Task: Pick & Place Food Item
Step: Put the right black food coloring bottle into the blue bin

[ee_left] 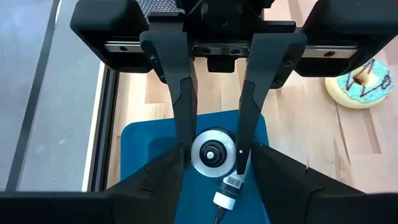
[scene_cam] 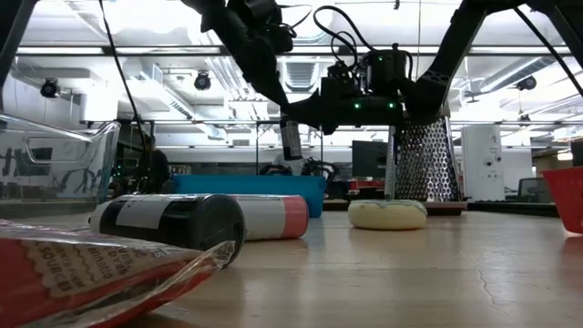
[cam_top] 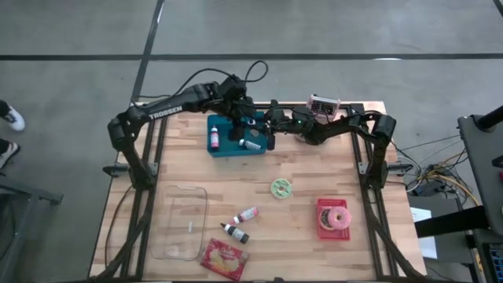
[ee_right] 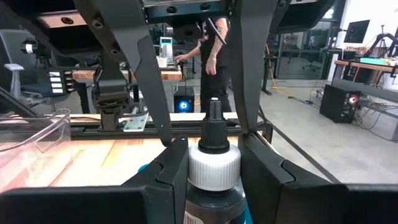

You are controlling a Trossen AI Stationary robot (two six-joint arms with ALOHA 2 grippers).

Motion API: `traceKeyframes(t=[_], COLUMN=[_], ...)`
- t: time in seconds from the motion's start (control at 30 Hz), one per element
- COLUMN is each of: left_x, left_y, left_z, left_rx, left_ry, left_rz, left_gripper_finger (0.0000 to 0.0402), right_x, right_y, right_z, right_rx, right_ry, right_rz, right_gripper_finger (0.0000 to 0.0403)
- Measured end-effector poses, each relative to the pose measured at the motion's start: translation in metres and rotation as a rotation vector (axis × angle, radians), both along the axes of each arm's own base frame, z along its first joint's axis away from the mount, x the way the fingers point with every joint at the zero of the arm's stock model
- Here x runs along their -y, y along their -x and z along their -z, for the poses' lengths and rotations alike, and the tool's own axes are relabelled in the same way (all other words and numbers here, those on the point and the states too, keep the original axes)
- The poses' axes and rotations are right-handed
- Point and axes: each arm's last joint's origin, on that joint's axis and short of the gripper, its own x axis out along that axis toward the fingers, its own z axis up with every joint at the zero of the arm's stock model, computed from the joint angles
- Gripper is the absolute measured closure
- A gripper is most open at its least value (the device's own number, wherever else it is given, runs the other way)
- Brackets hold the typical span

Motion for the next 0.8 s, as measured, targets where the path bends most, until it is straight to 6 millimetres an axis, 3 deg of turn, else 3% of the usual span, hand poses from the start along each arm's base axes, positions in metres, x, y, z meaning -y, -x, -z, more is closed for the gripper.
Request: traceKeyframes(t=[0.23,0.6,0.8], left_x=[-0.001,-0.0014,0.0006], left_y=[-0.0014,-0.0025,-0.0022], left_z=[0.0009,-0.0042,-0.0047], left_rx=[-0.005,0.008,-0.003], left_ry=[-0.028,-0.056,-0.048], left_rz=[-0.006,0.008,0.014], left_gripper_finger=[0.0234,0.0359,0.0364], right_x=[0.0003,0.0001,-0.0003], right_y=[0.0001,0.0001,-0.0002], right_z=[0.0001,0.0008,0.0013], right_rx=[0.0,-0.007,-0.013], right_ry=[-0.003,-0.006,-0.006], right_rz=[0.003,-0.007,-0.009], right_gripper_finger=[0.03,0.03,0.03])
